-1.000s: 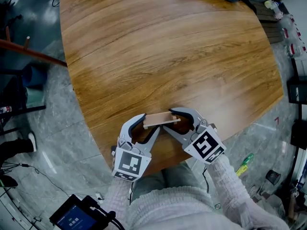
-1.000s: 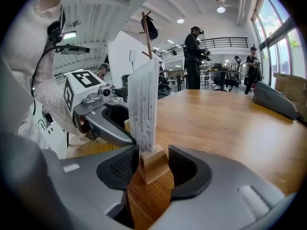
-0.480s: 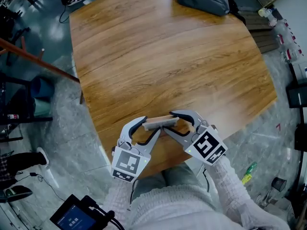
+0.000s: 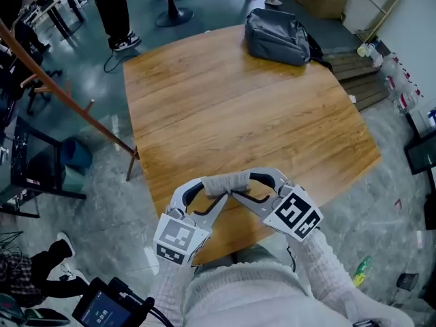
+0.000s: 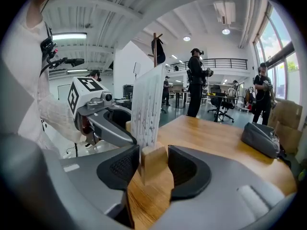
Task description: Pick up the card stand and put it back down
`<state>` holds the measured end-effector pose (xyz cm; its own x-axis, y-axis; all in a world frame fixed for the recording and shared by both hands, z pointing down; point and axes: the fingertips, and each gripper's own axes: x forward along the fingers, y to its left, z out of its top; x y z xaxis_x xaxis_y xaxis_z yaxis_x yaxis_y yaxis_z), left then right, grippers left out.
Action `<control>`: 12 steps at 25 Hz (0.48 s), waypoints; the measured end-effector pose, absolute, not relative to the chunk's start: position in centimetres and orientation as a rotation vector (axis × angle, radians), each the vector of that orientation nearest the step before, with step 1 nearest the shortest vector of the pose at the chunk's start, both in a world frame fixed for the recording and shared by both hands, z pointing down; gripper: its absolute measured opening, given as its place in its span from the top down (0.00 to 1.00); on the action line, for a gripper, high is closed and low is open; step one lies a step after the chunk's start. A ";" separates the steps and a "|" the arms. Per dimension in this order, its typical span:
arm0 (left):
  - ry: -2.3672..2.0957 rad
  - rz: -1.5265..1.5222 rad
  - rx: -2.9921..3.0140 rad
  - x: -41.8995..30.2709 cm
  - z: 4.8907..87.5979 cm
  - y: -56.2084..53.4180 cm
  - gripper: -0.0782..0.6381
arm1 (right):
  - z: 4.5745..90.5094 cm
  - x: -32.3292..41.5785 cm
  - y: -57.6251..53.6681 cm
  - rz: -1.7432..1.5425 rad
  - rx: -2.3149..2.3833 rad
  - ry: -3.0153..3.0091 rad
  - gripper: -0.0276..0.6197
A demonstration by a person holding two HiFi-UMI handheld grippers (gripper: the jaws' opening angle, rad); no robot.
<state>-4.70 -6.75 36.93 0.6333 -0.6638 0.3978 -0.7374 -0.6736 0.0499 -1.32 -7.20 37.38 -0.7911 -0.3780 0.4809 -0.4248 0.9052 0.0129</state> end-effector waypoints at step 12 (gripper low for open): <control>-1.230 0.503 2.731 -5.4 31.7 -5.5 0.60 | 32.6 -1.9 -6.0 0.064 0.619 -2.652 0.67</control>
